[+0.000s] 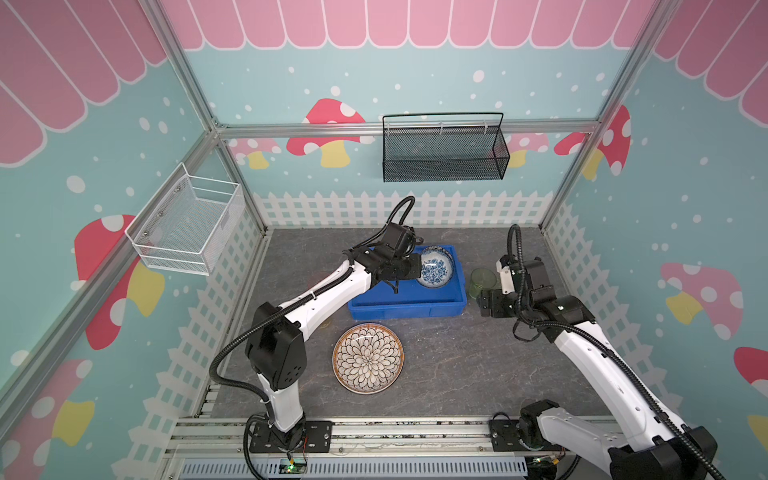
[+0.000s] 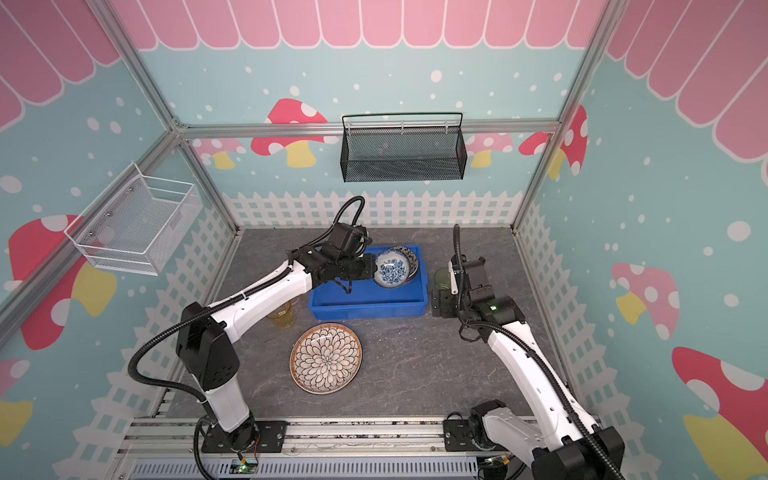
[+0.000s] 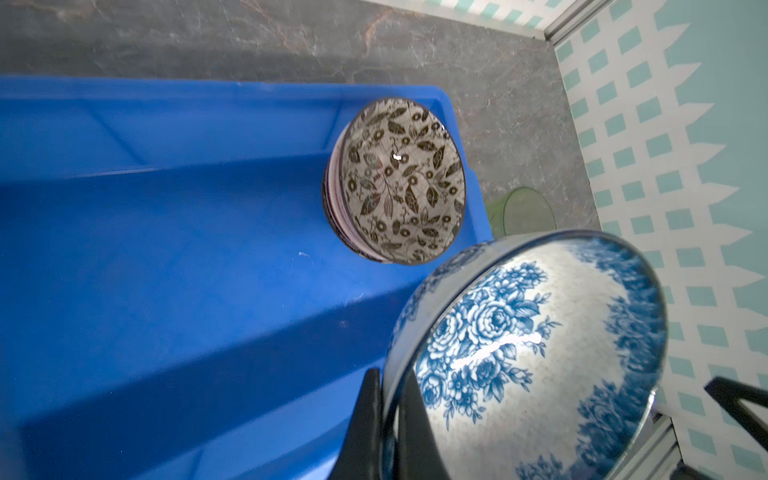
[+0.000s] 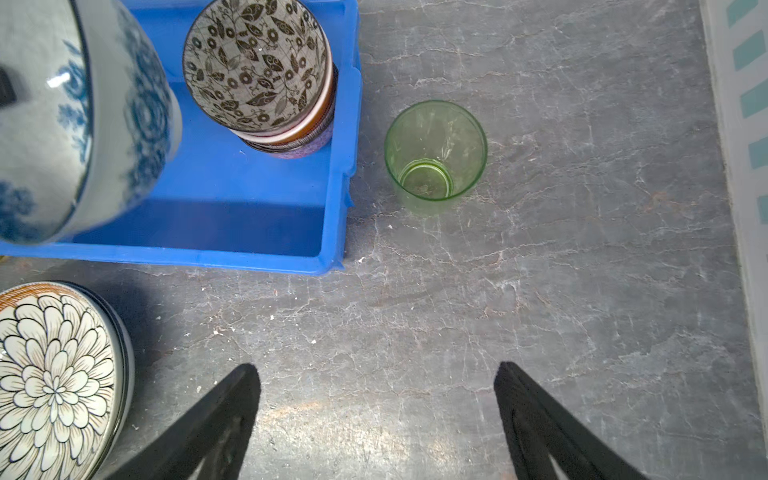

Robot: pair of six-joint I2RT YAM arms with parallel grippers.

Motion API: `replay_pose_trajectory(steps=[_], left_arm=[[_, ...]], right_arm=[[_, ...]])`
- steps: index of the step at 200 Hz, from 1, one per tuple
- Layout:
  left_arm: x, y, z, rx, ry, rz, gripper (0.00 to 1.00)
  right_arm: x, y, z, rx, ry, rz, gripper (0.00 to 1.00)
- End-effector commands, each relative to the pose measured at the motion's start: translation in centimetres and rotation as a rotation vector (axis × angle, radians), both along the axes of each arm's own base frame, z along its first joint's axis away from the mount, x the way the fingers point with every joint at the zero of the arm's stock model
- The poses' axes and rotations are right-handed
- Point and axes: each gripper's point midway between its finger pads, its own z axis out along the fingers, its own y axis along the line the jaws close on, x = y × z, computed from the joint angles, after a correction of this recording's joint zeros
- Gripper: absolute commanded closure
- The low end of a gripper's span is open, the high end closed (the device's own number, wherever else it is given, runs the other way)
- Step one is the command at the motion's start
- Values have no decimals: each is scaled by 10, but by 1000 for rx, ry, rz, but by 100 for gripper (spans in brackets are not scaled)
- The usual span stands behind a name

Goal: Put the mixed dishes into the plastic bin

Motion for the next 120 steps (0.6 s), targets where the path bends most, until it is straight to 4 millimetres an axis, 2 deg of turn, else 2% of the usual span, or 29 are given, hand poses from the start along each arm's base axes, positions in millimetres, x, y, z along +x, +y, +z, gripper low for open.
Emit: replay_pose_trajectory(steps=[1, 54, 120], left_arm=[[21, -6, 23, -27, -67, -5, 100], [59, -14, 20, -33, -97, 7, 100], [84, -19, -10, -7, -86, 14, 100]], right_arm=[[-13, -11, -11, -22, 31, -33, 2], [-22, -13, -16, 3, 27, -44, 3], [-20, -12, -22, 3, 50, -42, 3]])
